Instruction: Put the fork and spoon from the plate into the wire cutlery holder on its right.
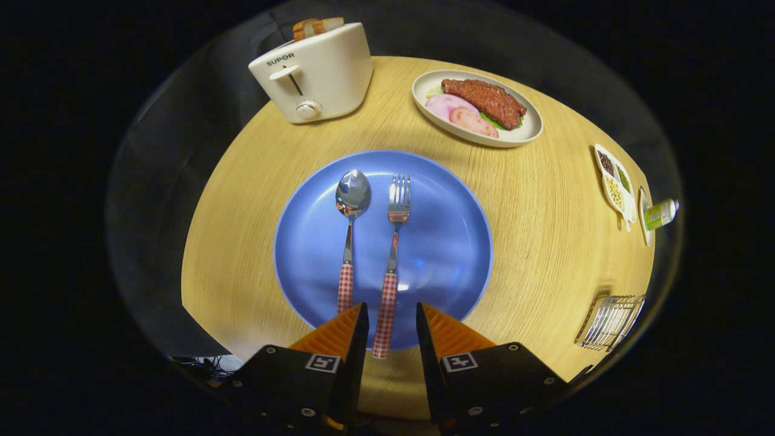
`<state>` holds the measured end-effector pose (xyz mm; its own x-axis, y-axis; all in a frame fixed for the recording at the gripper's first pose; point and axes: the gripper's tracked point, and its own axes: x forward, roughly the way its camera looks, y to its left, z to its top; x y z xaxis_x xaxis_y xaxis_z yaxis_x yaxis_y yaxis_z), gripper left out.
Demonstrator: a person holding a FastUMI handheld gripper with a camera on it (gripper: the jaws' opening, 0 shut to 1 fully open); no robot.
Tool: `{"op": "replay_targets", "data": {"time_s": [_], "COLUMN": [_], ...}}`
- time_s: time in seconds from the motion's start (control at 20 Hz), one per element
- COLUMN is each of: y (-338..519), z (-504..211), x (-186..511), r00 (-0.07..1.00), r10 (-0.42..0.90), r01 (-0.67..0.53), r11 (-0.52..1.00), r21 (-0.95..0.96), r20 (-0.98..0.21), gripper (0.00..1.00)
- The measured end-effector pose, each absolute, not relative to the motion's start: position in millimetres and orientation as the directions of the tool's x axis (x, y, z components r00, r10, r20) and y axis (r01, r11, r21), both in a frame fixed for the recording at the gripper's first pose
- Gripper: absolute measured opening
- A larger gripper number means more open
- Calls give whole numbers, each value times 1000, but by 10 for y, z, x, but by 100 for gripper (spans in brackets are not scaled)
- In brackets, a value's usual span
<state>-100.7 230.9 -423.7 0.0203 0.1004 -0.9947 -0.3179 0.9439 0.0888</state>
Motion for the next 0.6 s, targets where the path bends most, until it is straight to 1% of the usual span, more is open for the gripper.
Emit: {"op": "replay_targets", "data": {"time_s": [0.15, 0.2, 0.3, 0.4, 0.5, 0.6], "y": [2303, 2303, 2340, 2391, 2396, 2344], "z": [-4329, -4338, -4357, -4342, -4259, -4149], "x": [-1104, -1151, -1208, -1185, -1137, -1077], "r00": [-67, -97, -133, -135, -128, -104], "r10": [66, 57, 58, 77, 86, 91], "r01": [-276, -265, -246, -226, -204, -186], "r11": [958, 961, 965, 968, 973, 976], "r21": [82, 81, 89, 106, 111, 110], "r20": [-996, -994, -989, -988, -988, -990], "gripper": [33, 27, 21, 14, 11, 11]}}
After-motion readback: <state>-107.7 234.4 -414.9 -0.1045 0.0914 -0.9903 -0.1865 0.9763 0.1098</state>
